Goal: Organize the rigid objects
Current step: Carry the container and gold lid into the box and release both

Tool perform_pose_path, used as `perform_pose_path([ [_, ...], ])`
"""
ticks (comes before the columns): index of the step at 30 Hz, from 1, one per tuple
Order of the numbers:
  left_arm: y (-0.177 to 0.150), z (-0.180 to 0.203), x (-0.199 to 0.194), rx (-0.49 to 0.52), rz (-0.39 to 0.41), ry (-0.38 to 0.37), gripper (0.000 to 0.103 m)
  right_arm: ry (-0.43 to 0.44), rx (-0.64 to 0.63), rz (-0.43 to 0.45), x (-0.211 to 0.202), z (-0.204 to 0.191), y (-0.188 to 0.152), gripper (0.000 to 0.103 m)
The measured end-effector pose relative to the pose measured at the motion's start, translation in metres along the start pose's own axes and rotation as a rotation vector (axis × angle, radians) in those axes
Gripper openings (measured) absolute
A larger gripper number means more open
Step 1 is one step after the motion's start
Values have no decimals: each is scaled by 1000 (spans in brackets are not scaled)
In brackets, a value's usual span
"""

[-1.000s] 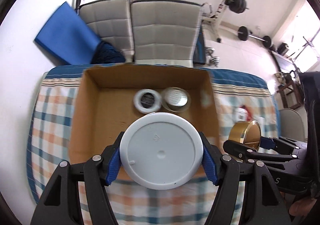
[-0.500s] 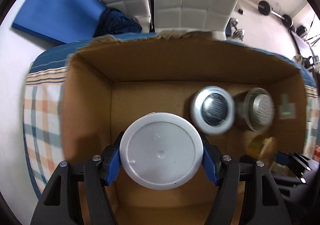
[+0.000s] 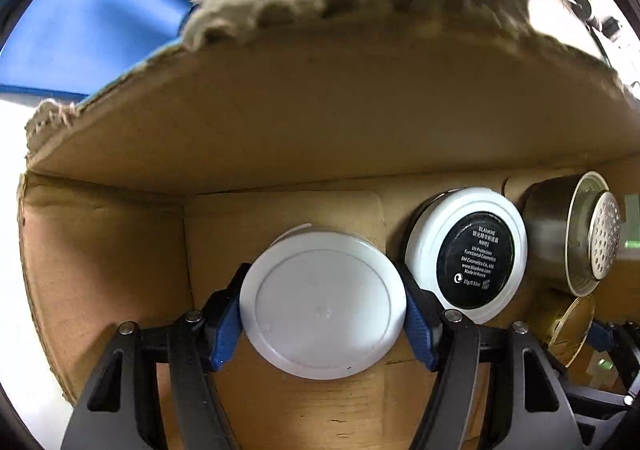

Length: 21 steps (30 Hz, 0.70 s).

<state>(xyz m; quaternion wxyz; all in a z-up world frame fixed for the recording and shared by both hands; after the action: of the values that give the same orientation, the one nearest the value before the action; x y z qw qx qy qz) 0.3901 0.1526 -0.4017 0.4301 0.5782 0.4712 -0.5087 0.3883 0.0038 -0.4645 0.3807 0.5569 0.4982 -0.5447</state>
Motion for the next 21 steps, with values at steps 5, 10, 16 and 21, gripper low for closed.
perform_pose_path([
  [5,-6,3,-1,2,5,6,66,-32,10,5,9,0,2,68],
  [10,-9,12,-10,31,38,61,66,-61,22,13,14,-5,-3,68],
  [16,-13,12,-14,-23,86,41,66,-69,36,17,17,-10,0,69],
  [21,-15,8,-16,-38,103,17,65,-80,36,24,20,-11,-2,70],
])
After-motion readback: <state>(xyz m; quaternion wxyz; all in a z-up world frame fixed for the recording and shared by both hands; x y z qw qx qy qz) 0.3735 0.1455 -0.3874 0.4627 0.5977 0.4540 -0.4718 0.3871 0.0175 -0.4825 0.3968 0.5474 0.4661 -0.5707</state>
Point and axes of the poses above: each gripper's, at about its wrist camera, not at the fingertips, and x roughly the way its jaws point, z to its right, y to its top, the point moved 5 cm from there along x, roughly the way its jaws point, and after that the axes turned 6 degrees about x, right-handed, at the moved point
